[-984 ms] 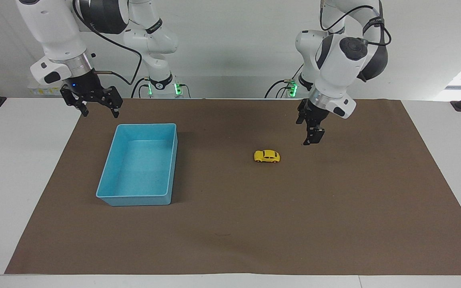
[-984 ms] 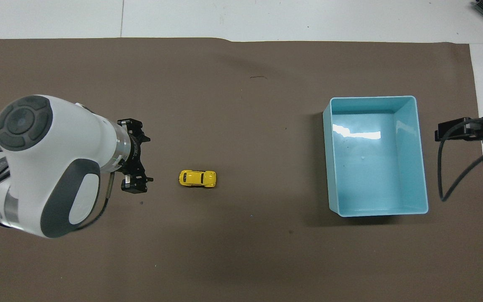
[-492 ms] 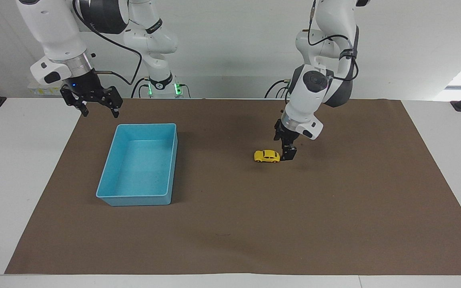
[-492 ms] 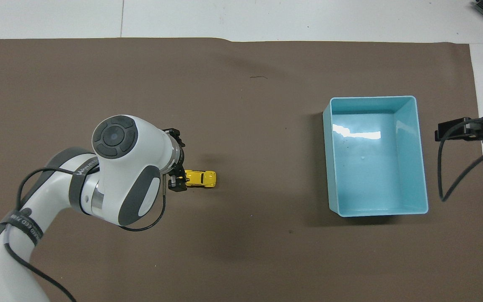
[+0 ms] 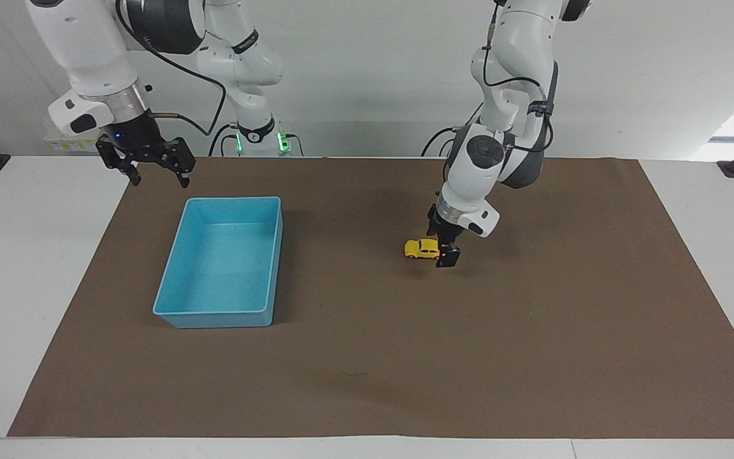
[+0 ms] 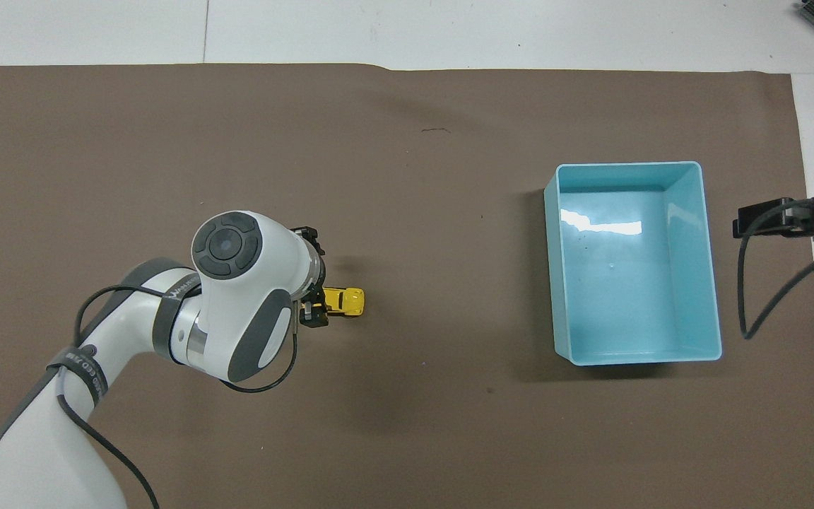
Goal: Wind up and store yellow beetle car
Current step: 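Lower the left gripper and close it on the yellow car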
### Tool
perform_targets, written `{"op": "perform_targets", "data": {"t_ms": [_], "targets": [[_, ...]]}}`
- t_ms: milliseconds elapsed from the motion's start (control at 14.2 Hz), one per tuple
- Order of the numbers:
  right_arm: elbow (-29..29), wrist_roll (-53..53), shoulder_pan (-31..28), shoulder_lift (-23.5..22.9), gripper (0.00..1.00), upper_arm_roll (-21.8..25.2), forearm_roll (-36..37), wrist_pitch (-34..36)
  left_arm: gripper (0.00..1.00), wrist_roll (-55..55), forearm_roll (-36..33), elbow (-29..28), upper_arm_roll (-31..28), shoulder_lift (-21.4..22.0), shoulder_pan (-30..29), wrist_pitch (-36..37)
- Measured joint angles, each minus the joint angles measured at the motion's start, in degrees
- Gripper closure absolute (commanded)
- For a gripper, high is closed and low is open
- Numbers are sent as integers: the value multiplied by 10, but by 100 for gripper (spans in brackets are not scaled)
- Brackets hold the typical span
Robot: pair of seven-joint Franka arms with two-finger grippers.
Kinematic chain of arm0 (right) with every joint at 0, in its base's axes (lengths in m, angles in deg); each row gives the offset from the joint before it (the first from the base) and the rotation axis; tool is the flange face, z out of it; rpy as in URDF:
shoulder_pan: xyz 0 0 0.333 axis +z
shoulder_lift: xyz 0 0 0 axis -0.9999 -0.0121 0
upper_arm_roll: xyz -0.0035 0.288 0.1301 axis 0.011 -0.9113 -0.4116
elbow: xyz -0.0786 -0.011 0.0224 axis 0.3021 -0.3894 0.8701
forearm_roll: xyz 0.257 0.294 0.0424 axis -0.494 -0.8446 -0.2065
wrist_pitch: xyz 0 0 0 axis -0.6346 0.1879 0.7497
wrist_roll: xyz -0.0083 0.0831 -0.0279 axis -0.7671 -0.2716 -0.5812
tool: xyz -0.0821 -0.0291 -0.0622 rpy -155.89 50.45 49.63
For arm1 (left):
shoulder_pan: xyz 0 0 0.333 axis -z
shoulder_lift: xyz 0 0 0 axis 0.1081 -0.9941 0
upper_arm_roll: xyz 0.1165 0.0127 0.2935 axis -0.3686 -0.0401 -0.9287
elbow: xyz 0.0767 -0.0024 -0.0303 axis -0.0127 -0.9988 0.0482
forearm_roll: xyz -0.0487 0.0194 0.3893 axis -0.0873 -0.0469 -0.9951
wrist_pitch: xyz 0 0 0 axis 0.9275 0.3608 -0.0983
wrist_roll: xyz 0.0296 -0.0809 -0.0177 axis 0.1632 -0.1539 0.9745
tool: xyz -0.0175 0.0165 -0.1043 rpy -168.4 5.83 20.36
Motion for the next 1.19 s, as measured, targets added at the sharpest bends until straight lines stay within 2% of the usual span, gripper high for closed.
{"op": "perform_targets", "data": {"t_ms": [351,492,562,633,703,843,914,1195], "targets": [[0,0,0,0,0,0,0,0,0,2,0,-29,-1,8,13,-25],[0,0,0,0,0,0,0,0,13,3,0,-36,-2,12,13,-25],[0,0,0,0,0,0,0,0,14,3,0,-40,-2,13,14,-26],[0,0,0,0,0,0,0,0,19,3,0,-43,-2,13,15,-28],[0,0,0,0,0,0,0,0,28,4,0,-45,-2,13,15,-30],[0,0,0,0,0,0,0,0,68,4,0,-46,-2,13,15,-32],[0,0,0,0,0,0,0,0,85,4,0,-46,-2,13,15,-32],[0,0,0,0,0,0,0,0,88,4,0,-47,-4,15,15,-33]]}}
